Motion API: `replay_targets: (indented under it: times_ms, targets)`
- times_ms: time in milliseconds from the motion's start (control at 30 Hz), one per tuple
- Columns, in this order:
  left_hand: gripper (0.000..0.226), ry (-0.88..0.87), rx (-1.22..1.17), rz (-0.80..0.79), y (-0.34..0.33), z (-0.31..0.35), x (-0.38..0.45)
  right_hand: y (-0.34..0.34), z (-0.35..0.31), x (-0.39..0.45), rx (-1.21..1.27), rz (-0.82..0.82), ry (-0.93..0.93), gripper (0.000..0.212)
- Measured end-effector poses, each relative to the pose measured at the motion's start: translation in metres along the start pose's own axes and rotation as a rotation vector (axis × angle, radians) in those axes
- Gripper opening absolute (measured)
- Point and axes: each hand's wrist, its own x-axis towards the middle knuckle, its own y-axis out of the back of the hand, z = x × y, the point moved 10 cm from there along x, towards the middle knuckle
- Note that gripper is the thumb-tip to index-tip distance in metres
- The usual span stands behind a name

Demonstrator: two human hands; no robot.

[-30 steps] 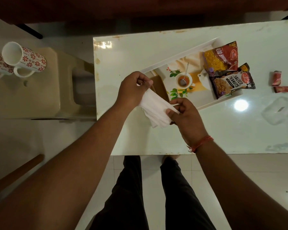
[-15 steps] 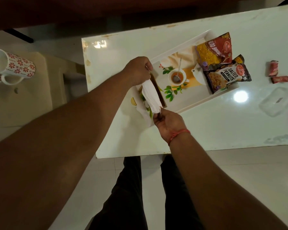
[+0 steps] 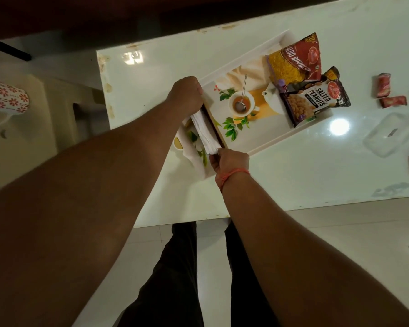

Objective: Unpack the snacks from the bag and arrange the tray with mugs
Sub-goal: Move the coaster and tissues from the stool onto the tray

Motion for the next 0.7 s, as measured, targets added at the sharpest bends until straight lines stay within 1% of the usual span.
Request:
replay_targets:
  times_ms: [33, 100, 167, 267, 467, 500, 600, 700]
  targets:
    - [0.029, 0.012, 0.000, 0.006, 0.000, -0.001, 0.001, 0.001, 0.000, 0.001, -0.021, 0.015, 0.006, 0.028]
    - [0.024, 0.036, -0.008, 0.021, 0.001, -0.003, 0.003, 0.002, -0.003, 0.002, -0.077, 0.038, 0.036, 0.037]
    - [0.024, 0.058, -0.019, 0.032, 0.001, -0.005, 0.004, 0.001, -0.006, 0.001, -0.115, 0.054, 0.058, 0.040]
    - [0.031, 0.109, -0.041, 0.046, 0.001, -0.011, 0.004, 0.004, -0.007, 0.000, -0.120, 0.077, 0.074, 0.040]
    - [0.030, 0.167, -0.129, 0.103, 0.007, -0.024, 0.002, 0.014, -0.013, -0.004, -0.194, 0.163, 0.166, 0.045]
    - [0.031, 0.169, -0.152, 0.121, 0.009, -0.026, 0.000, 0.018, -0.013, -0.002, -0.201, 0.181, 0.180, 0.044]
    - [0.033, 0.169, -0.226, 0.203, 0.016, -0.038, -0.009, 0.027, -0.018, -0.008, -0.231, 0.235, 0.246, 0.026]
    - [0.035, 0.161, -0.271, 0.305, 0.025, -0.056, -0.023, 0.037, -0.030, -0.026, -0.306, 0.309, 0.336, 0.026]
